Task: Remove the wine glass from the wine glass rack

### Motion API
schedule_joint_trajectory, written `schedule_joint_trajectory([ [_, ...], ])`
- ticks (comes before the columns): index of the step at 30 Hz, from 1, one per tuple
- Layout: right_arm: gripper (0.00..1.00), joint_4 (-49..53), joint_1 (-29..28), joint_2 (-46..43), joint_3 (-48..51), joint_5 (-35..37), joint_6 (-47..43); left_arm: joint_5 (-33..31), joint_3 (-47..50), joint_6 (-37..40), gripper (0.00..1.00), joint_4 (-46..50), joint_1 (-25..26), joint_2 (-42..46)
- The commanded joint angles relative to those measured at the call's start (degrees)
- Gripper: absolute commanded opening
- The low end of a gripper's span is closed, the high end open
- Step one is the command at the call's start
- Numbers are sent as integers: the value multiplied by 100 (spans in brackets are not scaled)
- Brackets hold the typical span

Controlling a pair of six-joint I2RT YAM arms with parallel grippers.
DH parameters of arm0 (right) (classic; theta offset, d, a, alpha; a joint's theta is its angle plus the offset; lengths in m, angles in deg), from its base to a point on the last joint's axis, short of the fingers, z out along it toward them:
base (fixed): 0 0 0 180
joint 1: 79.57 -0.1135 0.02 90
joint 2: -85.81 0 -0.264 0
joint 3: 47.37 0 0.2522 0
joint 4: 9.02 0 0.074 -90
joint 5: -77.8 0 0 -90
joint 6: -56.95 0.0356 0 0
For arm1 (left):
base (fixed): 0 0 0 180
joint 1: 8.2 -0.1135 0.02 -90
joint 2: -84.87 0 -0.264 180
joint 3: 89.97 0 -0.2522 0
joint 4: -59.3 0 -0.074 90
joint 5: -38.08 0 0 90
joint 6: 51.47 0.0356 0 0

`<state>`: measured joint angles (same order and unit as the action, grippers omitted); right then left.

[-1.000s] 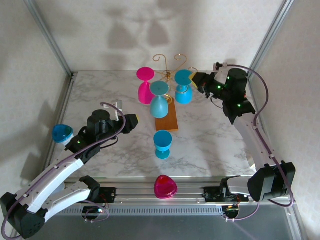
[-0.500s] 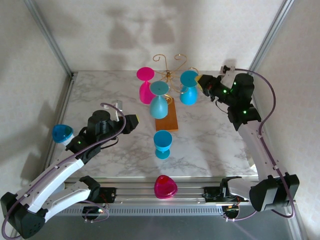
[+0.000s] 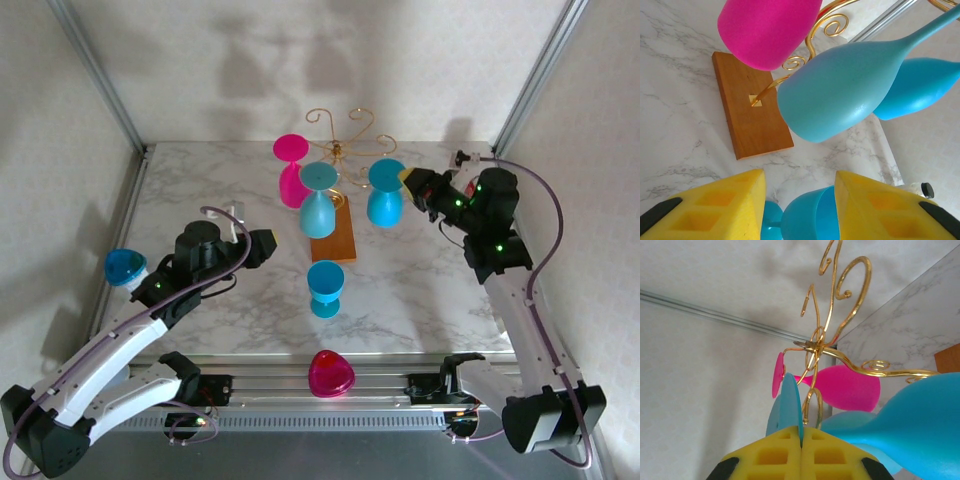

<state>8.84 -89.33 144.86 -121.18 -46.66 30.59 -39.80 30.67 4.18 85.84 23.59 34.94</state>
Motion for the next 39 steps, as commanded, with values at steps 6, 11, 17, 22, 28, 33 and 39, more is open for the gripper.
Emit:
schedule_joint_trajectory([
  [6, 0, 548, 54, -742, 392, -8, -251, -43, -122, -116, 42, 627, 38, 272],
  [11, 0, 1294, 58, -1237, 383, -202, -674, -114, -236, -203, 43, 1097, 37, 369],
  [17, 0, 1711, 7, -1688, 307, -785, -901, -225, -380, -334, 43, 1578, 38, 444],
  [22, 0, 2389, -519, -1764, -71, -762, -1287, -350, -551, -418, 42, 1981, 38, 454],
  [28, 0, 2366, -1243, -1814, -207, -620, -1308, -686, -675, -542, 42, 2515, 38, 543],
  [33, 0, 2332, -2069, -1600, -462, -252, -1472, -848, -771, -633, 42, 2809, 38, 702],
  [39, 0, 2229, -3166, -1106, -865, 283, -1766, -975, -834, -722, 44, 3135, 29, 830],
])
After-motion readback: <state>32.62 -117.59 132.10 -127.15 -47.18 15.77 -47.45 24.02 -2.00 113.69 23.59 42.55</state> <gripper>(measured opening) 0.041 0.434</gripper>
